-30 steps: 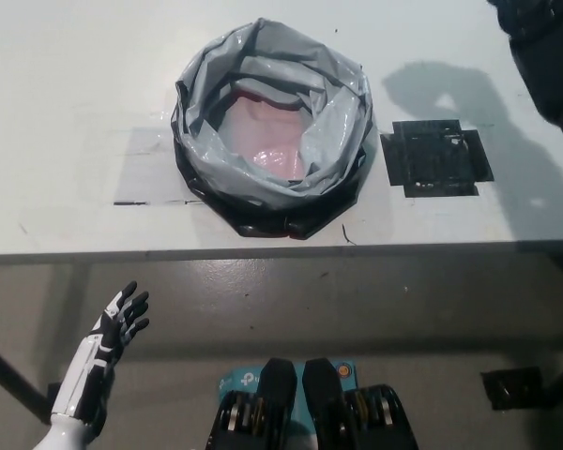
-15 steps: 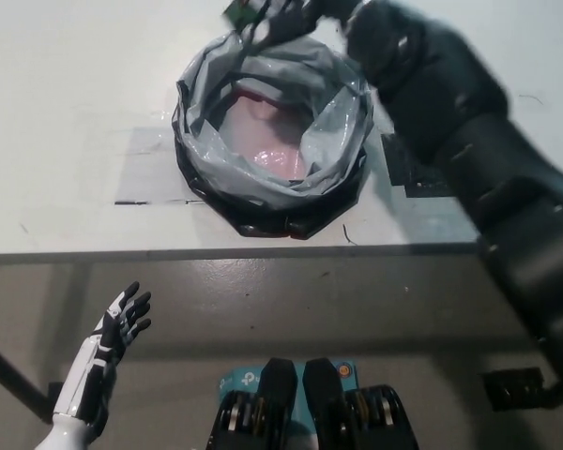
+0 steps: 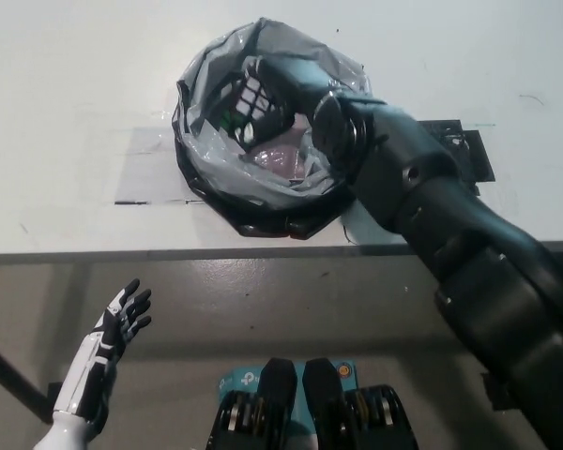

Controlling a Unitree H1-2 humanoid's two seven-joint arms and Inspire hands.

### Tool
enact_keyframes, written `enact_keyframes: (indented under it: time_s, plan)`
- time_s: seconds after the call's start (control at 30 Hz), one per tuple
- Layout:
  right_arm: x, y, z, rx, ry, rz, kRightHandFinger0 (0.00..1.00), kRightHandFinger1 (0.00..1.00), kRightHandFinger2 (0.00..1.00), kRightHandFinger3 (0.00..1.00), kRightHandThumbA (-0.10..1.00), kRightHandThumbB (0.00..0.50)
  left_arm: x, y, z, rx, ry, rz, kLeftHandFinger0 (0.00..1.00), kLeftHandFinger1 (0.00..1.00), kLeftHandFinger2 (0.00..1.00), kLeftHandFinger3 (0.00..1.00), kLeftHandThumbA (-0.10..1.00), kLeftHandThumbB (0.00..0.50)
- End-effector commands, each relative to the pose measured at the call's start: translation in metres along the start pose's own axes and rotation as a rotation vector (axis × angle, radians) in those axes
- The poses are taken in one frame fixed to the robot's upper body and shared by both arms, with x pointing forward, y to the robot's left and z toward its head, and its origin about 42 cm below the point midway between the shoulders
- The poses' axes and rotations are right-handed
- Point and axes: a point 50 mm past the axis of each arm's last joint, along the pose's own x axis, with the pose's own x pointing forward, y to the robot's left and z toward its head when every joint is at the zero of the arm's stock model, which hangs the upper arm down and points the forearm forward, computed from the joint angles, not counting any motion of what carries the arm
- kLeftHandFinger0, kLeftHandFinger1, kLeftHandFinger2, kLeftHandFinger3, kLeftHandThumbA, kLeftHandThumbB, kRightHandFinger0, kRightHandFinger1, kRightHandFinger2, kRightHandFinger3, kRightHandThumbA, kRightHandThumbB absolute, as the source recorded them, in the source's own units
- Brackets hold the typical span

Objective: Use the right hand to pick up a rubix's cube and place it into a plastic bag and lift the bag

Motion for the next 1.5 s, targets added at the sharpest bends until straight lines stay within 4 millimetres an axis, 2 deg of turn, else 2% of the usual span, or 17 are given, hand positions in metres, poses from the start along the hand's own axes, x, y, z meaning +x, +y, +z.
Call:
enact_keyframes:
  time_s: [0.0, 0.07, 0.17, 0.2, 0.23, 0.3, 0.33, 0.47, 0.7, 0.93, 1.0, 1.03, 1.13, 1.27, 1.3, 1.4, 1.47]
  plan:
    - [0.002, -0.031, 0.017, -0.087, -0.056, -0.092, 0.11, 0.28, 0.38, 0.46, 0.22, 0.262, 0.004, 0.005, 0.013, 0.022, -0.046, -0.013, 1.0, 1.0, 1.0, 1.0, 0.99, 0.204]
    - [0.002, -0.031, 0.016, -0.095, -0.052, -0.087, 0.21, 0.38, 0.49, 0.6, 0.22, 0.265, 0.004, 0.005, 0.013, 0.023, -0.044, -0.014, 1.0, 1.0, 1.0, 1.0, 0.99, 0.198]
    - [0.002, -0.023, 0.014, -0.09, -0.047, -0.052, 0.55, 0.7, 0.9, 0.94, 0.28, 0.282, -0.005, 0.002, 0.009, 0.012, -0.036, -0.017, 1.0, 1.0, 1.0, 1.0, 0.99, 0.197]
    - [0.002, -0.022, 0.014, -0.102, -0.059, -0.048, 0.77, 0.9, 1.0, 1.0, 0.34, 0.297, -0.007, 0.001, 0.009, 0.012, -0.035, -0.016, 1.0, 1.0, 1.0, 1.0, 0.99, 0.191]
    - [0.001, -0.021, 0.013, -0.11, -0.072, -0.05, 1.0, 1.0, 1.0, 1.0, 0.41, 0.344, -0.007, 0.0, 0.009, 0.013, -0.035, -0.017, 1.0, 1.0, 1.0, 1.0, 0.99, 0.189]
    - [0.001, -0.023, 0.013, -0.122, -0.089, -0.057, 1.0, 1.0, 1.0, 1.0, 0.5, 0.35, -0.006, 0.001, 0.009, 0.018, -0.035, -0.019, 1.0, 1.0, 1.0, 1.0, 0.99, 0.179]
    - [0.001, -0.025, 0.014, -0.135, -0.099, -0.077, 1.0, 1.0, 1.0, 1.0, 0.69, 0.438, -0.006, 0.001, 0.008, 0.031, -0.029, -0.022, 1.0, 1.0, 1.0, 1.0, 1.0, 0.166]
    - [0.0, -0.034, 0.018, -0.14, -0.125, -0.118, 1.0, 1.0, 1.0, 1.0, 0.85, 0.499, -0.007, 0.001, 0.006, 0.028, -0.024, -0.024, 1.0, 1.0, 1.0, 1.0, 0.99, 0.171]
    - [-0.003, -0.052, 0.019, -0.129, -0.162, -0.218, 1.0, 1.0, 1.0, 1.0, 1.0, 0.5, -0.009, 0.001, 0.006, 0.036, -0.024, -0.027, 1.0, 1.0, 1.0, 1.0, 1.0, 0.182]
    - [-0.01, -0.097, 0.01, -0.045, -0.174, -0.338, 1.0, 1.0, 1.0, 1.0, 0.98, 0.459, -0.005, 0.002, 0.007, 0.046, -0.03, -0.035, 1.0, 1.0, 1.0, 1.0, 1.0, 0.173]
    - [-0.015, -0.115, 0.005, -0.02, -0.165, -0.406, 1.0, 1.0, 1.0, 1.0, 0.98, 0.477, -0.004, 0.003, 0.008, 0.054, -0.038, -0.031, 1.0, 1.0, 1.0, 1.0, 1.0, 0.182]
    - [-0.015, -0.117, 0.004, -0.017, -0.162, -0.414, 1.0, 1.0, 1.0, 1.0, 1.0, 0.436, -0.004, 0.002, 0.008, 0.055, -0.039, -0.03, 1.0, 1.0, 1.0, 1.0, 1.0, 0.187]
    - [-0.021, -0.131, -0.014, 0.019, -0.128, -0.457, 1.0, 1.0, 1.0, 1.0, 0.96, 0.463, -0.004, 0.002, 0.008, 0.052, -0.043, -0.034, 1.0, 1.0, 1.0, 1.0, 1.0, 0.184]
    - [-0.025, -0.136, -0.032, 0.042, -0.071, -0.476, 1.0, 1.0, 1.0, 1.0, 0.91, 0.458, -0.004, 0.003, 0.008, 0.051, -0.041, -0.037, 1.0, 1.0, 1.0, 1.0, 1.0, 0.191]
    - [-0.027, -0.128, -0.044, 0.049, -0.051, -0.472, 1.0, 1.0, 1.0, 1.0, 0.85, 0.431, -0.005, 0.003, 0.007, 0.051, -0.04, -0.037, 1.0, 1.0, 1.0, 1.0, 1.0, 0.19]
    - [-0.028, -0.118, -0.056, 0.054, -0.017, -0.445, 1.0, 1.0, 1.0, 1.0, 0.79, 0.443, -0.006, 0.003, 0.006, 0.051, -0.037, -0.039, 1.0, 1.0, 1.0, 1.0, 1.0, 0.189]
    - [-0.029, -0.104, -0.069, 0.041, 0.006, -0.425, 1.0, 1.0, 1.0, 1.0, 0.86, 0.457, -0.006, 0.001, 0.007, 0.049, -0.035, -0.038, 1.0, 1.0, 1.0, 1.0, 1.0, 0.186]
